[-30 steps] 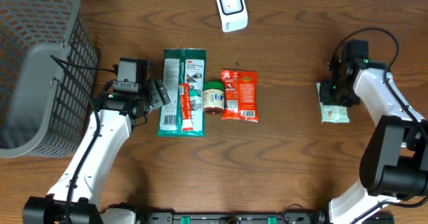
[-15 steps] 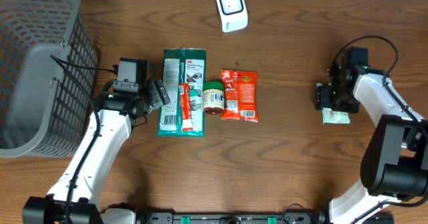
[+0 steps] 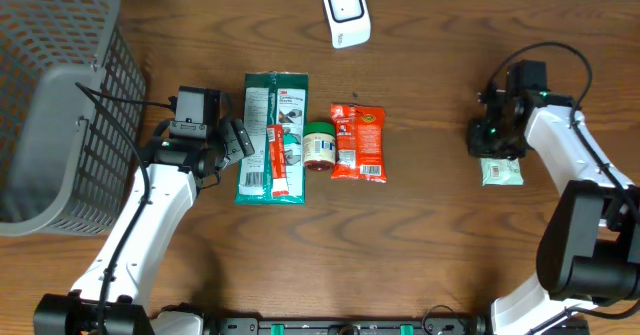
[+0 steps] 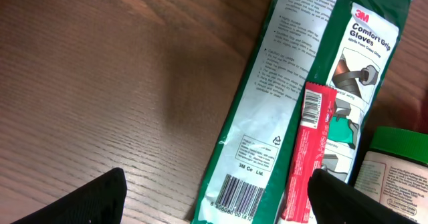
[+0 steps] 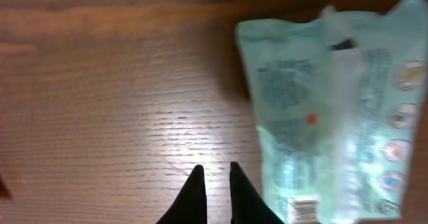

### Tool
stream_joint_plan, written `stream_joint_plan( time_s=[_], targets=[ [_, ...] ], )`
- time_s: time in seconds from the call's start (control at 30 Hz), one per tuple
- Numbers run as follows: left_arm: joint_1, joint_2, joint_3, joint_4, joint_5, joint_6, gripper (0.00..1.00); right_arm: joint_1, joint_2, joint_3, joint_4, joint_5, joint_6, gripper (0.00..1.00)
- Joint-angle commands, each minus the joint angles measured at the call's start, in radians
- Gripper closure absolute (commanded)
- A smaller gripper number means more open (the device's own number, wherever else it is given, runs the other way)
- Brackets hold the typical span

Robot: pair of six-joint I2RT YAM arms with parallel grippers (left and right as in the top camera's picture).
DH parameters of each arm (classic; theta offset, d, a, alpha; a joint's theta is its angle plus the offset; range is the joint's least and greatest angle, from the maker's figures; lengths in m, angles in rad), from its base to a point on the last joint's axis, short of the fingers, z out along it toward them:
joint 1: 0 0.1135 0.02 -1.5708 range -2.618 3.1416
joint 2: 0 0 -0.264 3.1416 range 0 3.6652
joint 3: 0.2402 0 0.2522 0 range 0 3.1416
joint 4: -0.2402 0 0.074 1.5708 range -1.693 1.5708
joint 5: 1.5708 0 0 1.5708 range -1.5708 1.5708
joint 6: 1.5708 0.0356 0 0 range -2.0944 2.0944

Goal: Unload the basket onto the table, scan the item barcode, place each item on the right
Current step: 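Open the right gripper and hold it above the wet wipes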

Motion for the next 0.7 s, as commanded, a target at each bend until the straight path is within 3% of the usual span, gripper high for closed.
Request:
stream_joint_plan(
  time_s=[0.0, 0.27, 0.67],
  targets=[
    [0.003, -0.005, 0.016, -0.003, -0.020, 0.010, 0.13, 0.013, -0.008, -0.059, 0.047, 0.071, 0.003, 0.92],
    [0.003, -0.005, 0.016, -0.002, -0.020, 0.010, 0.13, 0.010, -0.008, -0.176, 0.261, 0.154, 0.003, 0.94],
    [0.003, -0.005, 0.016, -0.003, -0.020, 0.010, 0.13, -0.001, -0.009, -0.176, 0.280, 0.386, 0.004, 0.91]
  ],
)
